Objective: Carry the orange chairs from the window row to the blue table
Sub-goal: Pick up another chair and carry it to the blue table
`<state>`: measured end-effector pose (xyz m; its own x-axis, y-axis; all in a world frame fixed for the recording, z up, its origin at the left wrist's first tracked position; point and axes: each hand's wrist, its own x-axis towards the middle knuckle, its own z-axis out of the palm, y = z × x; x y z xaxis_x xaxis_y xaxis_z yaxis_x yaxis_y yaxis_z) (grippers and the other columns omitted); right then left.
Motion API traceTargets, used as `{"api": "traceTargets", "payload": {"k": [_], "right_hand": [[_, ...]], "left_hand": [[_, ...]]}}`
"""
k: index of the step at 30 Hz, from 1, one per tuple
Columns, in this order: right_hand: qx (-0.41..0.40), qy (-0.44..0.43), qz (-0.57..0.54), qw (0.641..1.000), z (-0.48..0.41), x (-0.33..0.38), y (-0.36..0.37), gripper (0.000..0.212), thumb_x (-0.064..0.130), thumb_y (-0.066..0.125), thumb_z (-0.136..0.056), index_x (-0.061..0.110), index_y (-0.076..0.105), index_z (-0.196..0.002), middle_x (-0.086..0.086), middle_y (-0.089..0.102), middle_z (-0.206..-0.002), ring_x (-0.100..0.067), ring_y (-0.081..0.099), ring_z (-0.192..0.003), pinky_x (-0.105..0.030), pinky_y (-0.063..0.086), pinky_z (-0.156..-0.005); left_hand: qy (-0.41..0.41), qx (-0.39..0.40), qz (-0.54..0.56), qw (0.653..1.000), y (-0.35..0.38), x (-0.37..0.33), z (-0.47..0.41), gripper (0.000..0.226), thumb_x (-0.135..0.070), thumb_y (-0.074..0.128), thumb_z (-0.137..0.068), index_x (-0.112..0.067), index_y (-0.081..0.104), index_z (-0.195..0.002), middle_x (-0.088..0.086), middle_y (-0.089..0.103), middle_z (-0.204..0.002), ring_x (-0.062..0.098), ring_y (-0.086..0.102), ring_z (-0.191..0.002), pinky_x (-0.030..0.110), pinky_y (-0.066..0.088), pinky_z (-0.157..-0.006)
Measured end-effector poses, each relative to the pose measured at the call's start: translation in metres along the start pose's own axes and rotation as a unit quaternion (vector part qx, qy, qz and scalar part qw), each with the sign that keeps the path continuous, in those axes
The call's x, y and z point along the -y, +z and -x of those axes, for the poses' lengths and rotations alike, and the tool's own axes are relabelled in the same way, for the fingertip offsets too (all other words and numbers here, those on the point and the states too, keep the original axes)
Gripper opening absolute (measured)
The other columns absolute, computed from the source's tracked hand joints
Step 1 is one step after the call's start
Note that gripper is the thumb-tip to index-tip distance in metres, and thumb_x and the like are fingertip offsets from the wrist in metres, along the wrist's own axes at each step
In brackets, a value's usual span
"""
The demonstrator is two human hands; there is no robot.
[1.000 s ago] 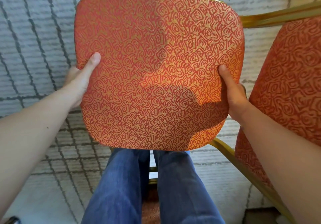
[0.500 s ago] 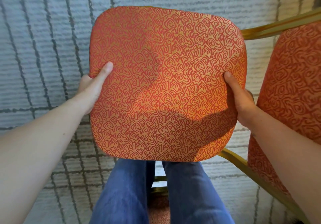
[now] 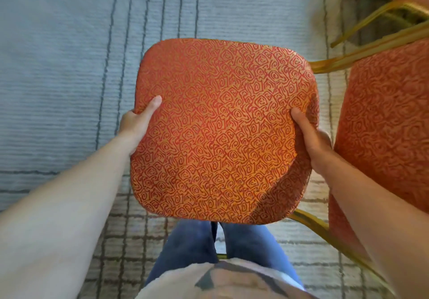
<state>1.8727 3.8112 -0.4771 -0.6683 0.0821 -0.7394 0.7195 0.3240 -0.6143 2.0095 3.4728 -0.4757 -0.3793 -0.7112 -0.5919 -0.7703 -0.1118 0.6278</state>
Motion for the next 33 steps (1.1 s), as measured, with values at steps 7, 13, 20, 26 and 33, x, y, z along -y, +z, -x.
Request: {"api": "traceTargets", "payload": {"k": [7, 13, 20, 26, 33], "right_hand": [[0.015, -0.034, 0.008, 0.999, 0.077, 0.038, -0.004, 0.064, 0.066, 0.076, -0.069, 0.019, 0.068, -0.112, -0.002, 0.071, -0.098, -0.023, 0.067, -0.098, -0.033, 0.05, -0.092], [0.043, -0.014, 0.019, 0.999, 0.1, 0.013, 0.008, 0.106, 0.082, 0.077, -0.035, 0.016, 0.071, -0.116, -0.004, 0.075, -0.1, -0.023, 0.07, -0.096, -0.04, 0.051, -0.101], [0.065, -0.048, 0.01, 0.997, 0.102, 0.021, 0.026, 0.104, 0.082, 0.074, -0.038, 0.019, 0.069, -0.121, -0.002, 0.075, -0.105, -0.022, 0.069, -0.1, -0.039, 0.048, -0.103], [0.082, -0.09, -0.01, 0.993, 0.09, 0.07, 0.042, 0.098, 0.082, 0.075, -0.045, 0.023, 0.069, -0.122, 0.001, 0.076, -0.106, -0.022, 0.07, -0.101, -0.041, 0.048, -0.105], [0.087, -0.077, -0.018, 0.993, 0.03, 0.116, 0.04, 0.108, 0.088, 0.075, -0.035, 0.024, 0.069, -0.122, 0.0, 0.077, -0.105, -0.025, 0.071, -0.1, -0.044, 0.049, -0.104]], "left_hand": [[0.004, 0.015, 0.032, 0.999, -0.064, -0.019, 0.051, 0.071, -0.063, 0.061, -0.08, -0.005, 0.062, -0.12, 0.009, 0.06, -0.103, 0.021, 0.054, -0.09, 0.03, 0.04, -0.079], [-0.004, 0.026, 0.04, 0.999, -0.094, 0.003, 0.055, 0.075, -0.069, 0.066, -0.07, -0.009, 0.067, -0.115, 0.015, 0.068, -0.109, 0.029, 0.064, -0.097, 0.037, 0.05, -0.089], [0.012, 0.023, 0.033, 0.999, -0.115, -0.003, 0.051, 0.081, -0.073, 0.064, -0.068, -0.009, 0.065, -0.116, 0.014, 0.067, -0.11, 0.027, 0.062, -0.1, 0.035, 0.048, -0.091], [0.048, 0.025, 0.033, 0.998, -0.138, -0.064, 0.031, 0.091, -0.086, 0.062, -0.052, -0.013, 0.068, -0.106, 0.01, 0.068, -0.102, 0.025, 0.064, -0.096, 0.038, 0.05, -0.094], [0.044, 0.046, 0.051, 0.997, -0.102, -0.119, -0.008, 0.078, -0.075, 0.066, -0.065, -0.014, 0.065, -0.114, 0.009, 0.067, -0.106, 0.025, 0.063, -0.097, 0.033, 0.049, -0.09]]}}
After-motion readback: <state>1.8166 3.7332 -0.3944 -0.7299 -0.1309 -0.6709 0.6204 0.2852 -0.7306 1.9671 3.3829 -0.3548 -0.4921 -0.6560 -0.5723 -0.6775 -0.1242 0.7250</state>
